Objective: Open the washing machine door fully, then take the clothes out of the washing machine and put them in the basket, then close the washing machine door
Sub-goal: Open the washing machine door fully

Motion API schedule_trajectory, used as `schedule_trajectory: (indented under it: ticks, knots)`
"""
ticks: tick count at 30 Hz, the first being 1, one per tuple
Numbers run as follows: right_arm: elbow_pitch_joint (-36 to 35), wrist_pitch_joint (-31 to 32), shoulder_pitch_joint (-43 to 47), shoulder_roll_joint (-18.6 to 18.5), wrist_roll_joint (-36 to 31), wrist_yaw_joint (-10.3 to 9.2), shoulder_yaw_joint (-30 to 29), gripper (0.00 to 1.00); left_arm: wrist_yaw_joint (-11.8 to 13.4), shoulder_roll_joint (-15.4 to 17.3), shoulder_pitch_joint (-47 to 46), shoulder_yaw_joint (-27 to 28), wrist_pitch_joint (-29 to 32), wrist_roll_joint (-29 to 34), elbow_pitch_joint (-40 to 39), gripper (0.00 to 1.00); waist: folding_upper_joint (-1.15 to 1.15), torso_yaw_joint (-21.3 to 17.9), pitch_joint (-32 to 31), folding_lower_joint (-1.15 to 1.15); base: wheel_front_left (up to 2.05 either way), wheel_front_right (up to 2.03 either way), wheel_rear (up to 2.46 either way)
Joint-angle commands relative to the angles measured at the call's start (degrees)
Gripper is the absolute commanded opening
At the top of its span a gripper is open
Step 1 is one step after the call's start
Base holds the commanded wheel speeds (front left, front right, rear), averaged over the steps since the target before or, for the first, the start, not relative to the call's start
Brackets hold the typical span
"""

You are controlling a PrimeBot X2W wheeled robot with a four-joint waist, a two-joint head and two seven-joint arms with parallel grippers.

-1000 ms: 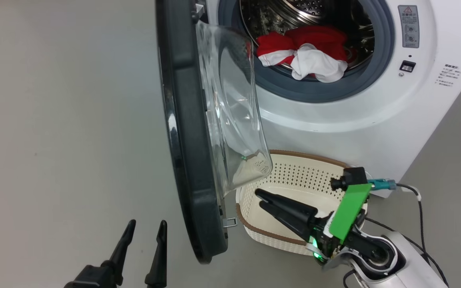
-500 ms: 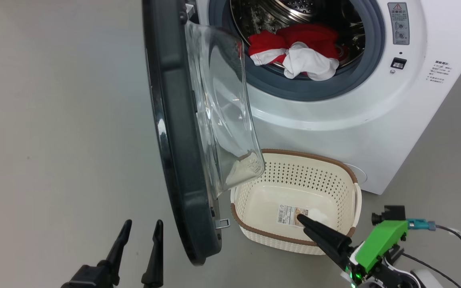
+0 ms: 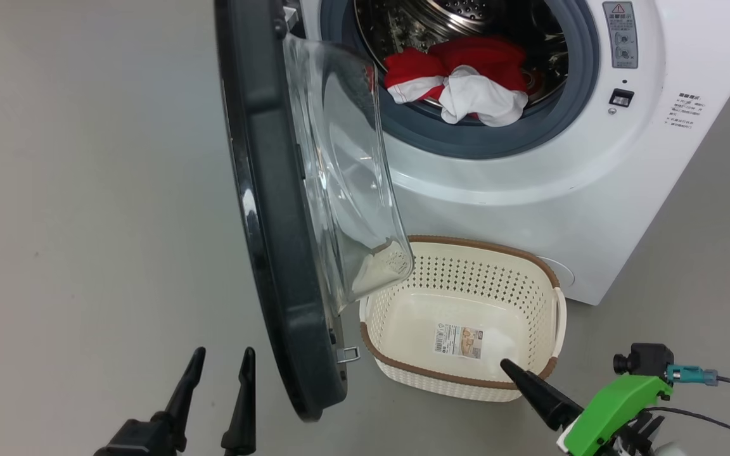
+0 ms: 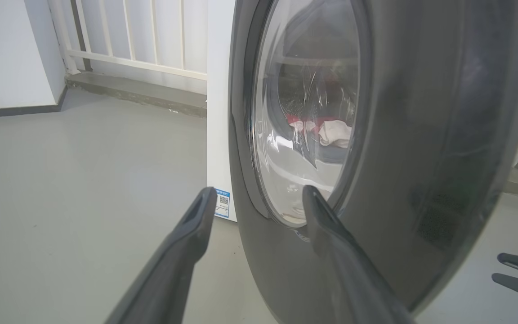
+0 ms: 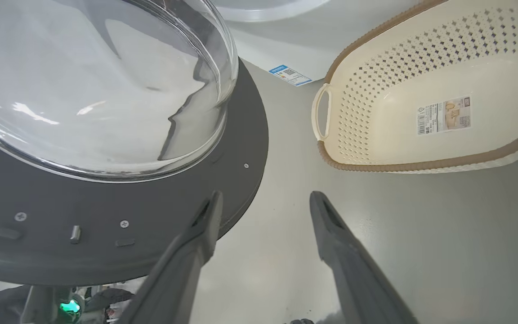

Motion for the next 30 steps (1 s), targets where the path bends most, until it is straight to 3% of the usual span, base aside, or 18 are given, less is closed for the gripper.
schedule_trajectory:
  ticks: [1,13,17,30]
  knots:
    - [-1.34,-2.61,-0.22,-1.43,-2.38,0.45,2.78,1.0,0.21,0.55,-0.44,2.11,-0.7,-0.12,-1.27,1.0,0.0,-0.02,-0.03,0.0,0.0,0.0,0.0]
    - [2.43,-24.27,-3.13,-8.14,-10.62,0.45,16.3,1.0,0.35,0.55,-0.43,2.17,-0.7,-0.12,-1.07,1.0,0.0,-0.27,-0.02,0.0,0.0,0.0,0.0]
    - [5.22,-27.3,-4.53,-9.22,-14.98,0.45,18.7,1.0,0.3,0.55,-0.25,2.24,-0.7,-0.03,-1.03,1.0,0.0,-0.41,-0.19,0.0,0.0,0.0,0.0]
    - [1.0,-27.53,1.43,-3.87,-40.31,0.45,1.4,1.0,0.21,0.55,-0.01,2.43,-0.7,0.3,-0.98,1.0,0.0,-0.46,-0.56,0.0,0.0,0.0,0.0]
